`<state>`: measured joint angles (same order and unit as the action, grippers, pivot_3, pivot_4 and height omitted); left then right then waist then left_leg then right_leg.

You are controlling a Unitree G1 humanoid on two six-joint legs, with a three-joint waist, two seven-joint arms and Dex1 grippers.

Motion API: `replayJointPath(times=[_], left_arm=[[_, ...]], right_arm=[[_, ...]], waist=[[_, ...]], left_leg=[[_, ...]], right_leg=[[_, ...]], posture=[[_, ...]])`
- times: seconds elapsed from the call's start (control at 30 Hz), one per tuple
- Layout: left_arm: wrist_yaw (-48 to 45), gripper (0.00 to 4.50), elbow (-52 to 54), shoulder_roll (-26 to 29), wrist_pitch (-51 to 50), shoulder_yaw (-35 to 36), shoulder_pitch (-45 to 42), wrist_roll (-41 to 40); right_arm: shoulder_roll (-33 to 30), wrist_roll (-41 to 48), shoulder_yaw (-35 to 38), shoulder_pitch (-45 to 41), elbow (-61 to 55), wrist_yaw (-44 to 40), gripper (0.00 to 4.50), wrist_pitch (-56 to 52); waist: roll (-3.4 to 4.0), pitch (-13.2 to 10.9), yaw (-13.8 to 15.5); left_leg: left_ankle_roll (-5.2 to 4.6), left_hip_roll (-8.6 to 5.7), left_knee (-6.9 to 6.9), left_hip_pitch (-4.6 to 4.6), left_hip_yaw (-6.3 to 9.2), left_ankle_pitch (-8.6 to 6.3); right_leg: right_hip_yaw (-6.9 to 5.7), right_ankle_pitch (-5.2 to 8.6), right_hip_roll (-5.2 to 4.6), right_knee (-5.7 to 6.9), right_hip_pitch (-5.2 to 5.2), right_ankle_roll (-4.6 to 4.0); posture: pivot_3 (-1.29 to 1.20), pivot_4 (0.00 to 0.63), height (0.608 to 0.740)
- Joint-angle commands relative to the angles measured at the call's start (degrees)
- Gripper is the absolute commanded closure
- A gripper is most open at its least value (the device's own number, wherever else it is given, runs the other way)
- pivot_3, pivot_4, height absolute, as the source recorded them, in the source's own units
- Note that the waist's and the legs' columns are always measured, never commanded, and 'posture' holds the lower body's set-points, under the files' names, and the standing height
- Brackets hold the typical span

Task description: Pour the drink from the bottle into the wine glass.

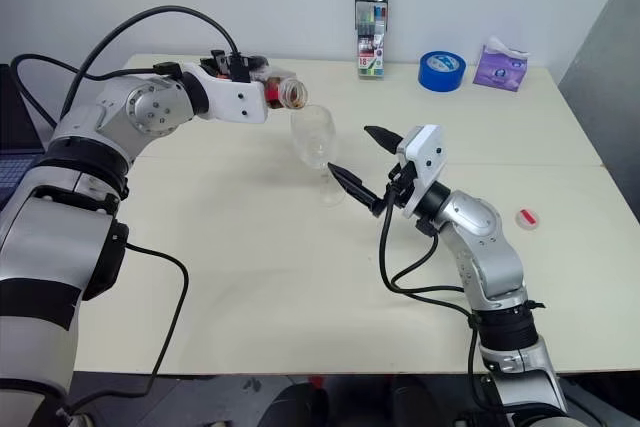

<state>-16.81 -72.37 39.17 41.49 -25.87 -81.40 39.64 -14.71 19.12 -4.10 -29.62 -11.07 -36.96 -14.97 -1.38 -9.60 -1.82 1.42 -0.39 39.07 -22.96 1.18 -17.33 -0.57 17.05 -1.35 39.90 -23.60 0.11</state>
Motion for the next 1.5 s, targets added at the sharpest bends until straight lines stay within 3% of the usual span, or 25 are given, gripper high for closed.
replayJointPath(times=[0.03, 1.5], left_arm=[[3.02, 2.84, 0.64, 1.22, 0.56, -0.77, -3.16, 1.4], [9.9, 2.84, -1.99, 2.1, -0.13, -6.18, -8.09, 8.7]], right_arm=[[0.29, -0.09, 0.46, 0.31, -2.08, 0.88, 0.0, 1.8], [-0.22, -2.2, -0.67, -0.72, -1.2, 0.54, 0.0, 4.78]], waist=[[0.0, 0.0, 0.0], [0.0, 0.0, 0.0]], left_leg=[[0.0, 0.0, 0.0, 0.0, 0.0, 0.0], [0.02, -0.01, 0.06, 0.01, -0.07, 0.02]], right_leg=[[0.0, 0.0, 0.0, 0.0, 0.0, 0.0], [-0.01, 0.0, 0.0, 0.07, -0.04, 0.0]], posture=[[0.0, 0.15, 0.74], [0.0, 0.15, 0.74]])
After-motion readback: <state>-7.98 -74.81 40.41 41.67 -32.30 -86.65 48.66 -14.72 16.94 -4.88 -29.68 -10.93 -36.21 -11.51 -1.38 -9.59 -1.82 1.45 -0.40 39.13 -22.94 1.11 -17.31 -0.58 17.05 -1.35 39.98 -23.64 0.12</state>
